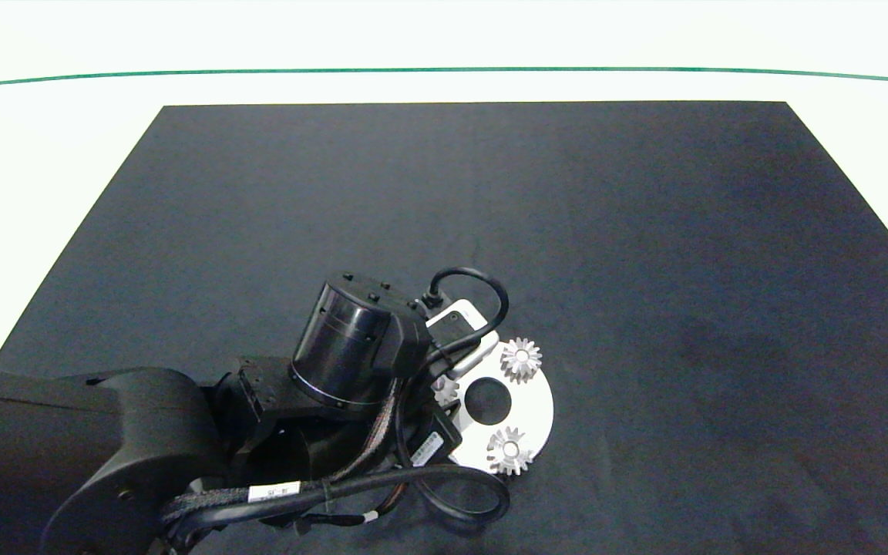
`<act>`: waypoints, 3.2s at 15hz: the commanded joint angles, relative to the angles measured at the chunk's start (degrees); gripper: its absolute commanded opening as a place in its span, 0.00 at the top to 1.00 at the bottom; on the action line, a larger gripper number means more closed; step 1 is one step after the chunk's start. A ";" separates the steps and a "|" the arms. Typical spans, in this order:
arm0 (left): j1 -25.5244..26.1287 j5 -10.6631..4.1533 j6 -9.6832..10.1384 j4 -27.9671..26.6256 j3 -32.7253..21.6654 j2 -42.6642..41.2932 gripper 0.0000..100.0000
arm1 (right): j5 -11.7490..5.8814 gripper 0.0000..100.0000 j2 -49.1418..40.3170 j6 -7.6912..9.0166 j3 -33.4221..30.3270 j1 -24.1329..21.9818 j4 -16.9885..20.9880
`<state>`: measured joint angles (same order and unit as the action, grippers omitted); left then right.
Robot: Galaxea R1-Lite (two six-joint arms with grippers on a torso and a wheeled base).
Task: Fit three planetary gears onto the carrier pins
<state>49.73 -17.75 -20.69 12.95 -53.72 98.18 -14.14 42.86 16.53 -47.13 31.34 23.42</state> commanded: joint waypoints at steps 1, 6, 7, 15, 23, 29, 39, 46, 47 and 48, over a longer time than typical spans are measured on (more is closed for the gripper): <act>0.02 -0.09 -0.14 1.29 -0.07 0.96 1.00 | -0.10 0.00 0.20 0.08 0.02 0.03 0.14; 0.02 -0.09 -0.23 1.29 -0.24 0.96 1.00 | -0.01 0.00 0.20 0.08 0.02 0.03 0.14; 0.02 -0.09 -0.41 1.12 -0.68 0.96 1.00 | -0.01 0.00 0.20 0.08 0.02 0.03 0.14; 0.02 -0.09 -1.11 -1.96 -1.12 0.43 1.00 | 0.08 0.00 0.20 -0.09 0.20 0.03 0.14; 0.02 -0.09 -1.02 -1.87 -1.03 1.66 1.00 | 0.17 0.00 0.12 -0.18 0.28 0.03 0.14; 0.02 -0.09 -1.11 -2.05 -1.12 1.13 0.00 | 0.08 0.00 0.20 -0.18 0.28 0.03 0.14; -1.21 -0.09 0.03 -12.77 -1.30 -12.49 0.00 | 0.08 0.00 0.20 -0.27 0.28 -0.14 0.14; -34.70 -0.09 1.09 -21.74 7.05 -40.61 0.00 | 0.08 0.00 -1.91 -4.40 1.78 -9.72 0.14; -40.76 -0.09 0.91 -21.91 9.08 -46.06 0.00 | 0.08 0.00 -4.54 -4.31 3.54 -10.95 0.14; -44.10 -0.09 0.91 -22.26 10.31 -48.96 0.00 | -0.01 0.00 -6.21 -4.23 4.50 -12.09 0.31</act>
<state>15.35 -17.71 -19.72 -8.46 -48.12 61.49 -13.97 40.20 12.09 -44.40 20.94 23.45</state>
